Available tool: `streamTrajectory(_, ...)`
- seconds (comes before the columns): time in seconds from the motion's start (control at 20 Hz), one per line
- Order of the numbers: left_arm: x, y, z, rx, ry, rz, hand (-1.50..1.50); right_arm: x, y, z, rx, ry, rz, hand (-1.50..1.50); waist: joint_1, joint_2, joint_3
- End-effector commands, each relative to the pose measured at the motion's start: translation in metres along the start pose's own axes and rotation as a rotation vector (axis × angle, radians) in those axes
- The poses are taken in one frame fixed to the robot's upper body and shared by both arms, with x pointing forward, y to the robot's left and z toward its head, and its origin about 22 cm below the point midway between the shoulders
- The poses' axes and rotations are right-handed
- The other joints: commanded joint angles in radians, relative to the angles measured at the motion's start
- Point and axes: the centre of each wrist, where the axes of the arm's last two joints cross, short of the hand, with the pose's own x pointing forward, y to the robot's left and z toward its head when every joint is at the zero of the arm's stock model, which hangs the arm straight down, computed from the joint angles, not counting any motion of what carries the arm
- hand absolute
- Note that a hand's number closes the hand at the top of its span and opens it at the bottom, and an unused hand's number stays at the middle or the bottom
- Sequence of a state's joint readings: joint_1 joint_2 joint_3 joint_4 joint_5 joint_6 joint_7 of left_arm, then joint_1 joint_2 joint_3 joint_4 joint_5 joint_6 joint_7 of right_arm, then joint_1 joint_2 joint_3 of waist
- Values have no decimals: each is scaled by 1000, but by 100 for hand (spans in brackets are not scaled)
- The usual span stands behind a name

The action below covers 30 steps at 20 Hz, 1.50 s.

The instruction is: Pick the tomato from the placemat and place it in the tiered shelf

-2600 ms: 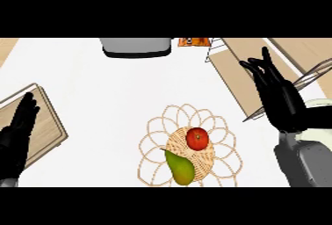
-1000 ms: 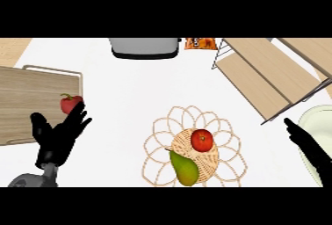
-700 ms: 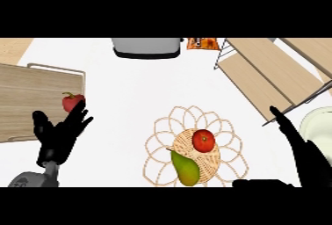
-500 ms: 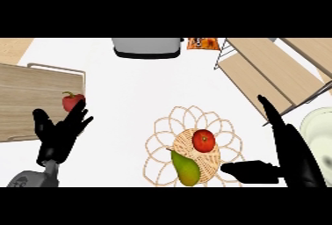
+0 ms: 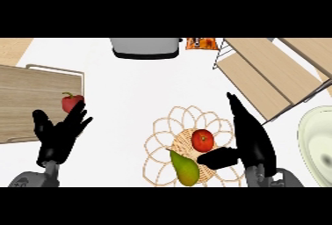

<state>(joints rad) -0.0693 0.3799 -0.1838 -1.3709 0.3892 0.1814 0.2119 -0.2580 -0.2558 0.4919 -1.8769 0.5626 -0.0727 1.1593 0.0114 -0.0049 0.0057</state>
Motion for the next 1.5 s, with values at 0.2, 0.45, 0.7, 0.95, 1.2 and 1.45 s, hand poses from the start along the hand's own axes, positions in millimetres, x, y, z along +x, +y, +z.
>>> streamTrajectory(0.2,-5,9,-1,41,45,0,0,24,26,-2,-22,216,61,-150,-9,4,-7)
streamTrajectory(0.45,-18,5,6,54,47,2,0,18,32,-8,-23,239,108,-150,-9,3,-6)
streamTrajectory(0.7,-30,-4,5,40,64,6,0,20,44,-10,-40,240,91,-150,-12,4,-6)
streamTrajectory(0.95,-10,8,3,32,48,1,0,1,74,-19,-38,272,136,-150,-9,5,-6)
streamTrajectory(1.2,-16,11,-6,26,61,20,0,-2,83,-27,-57,297,171,-150,-11,6,-6)
streamTrajectory(1.45,-17,19,0,27,58,5,0,-28,94,-37,-90,292,203,-150,-11,6,-6)
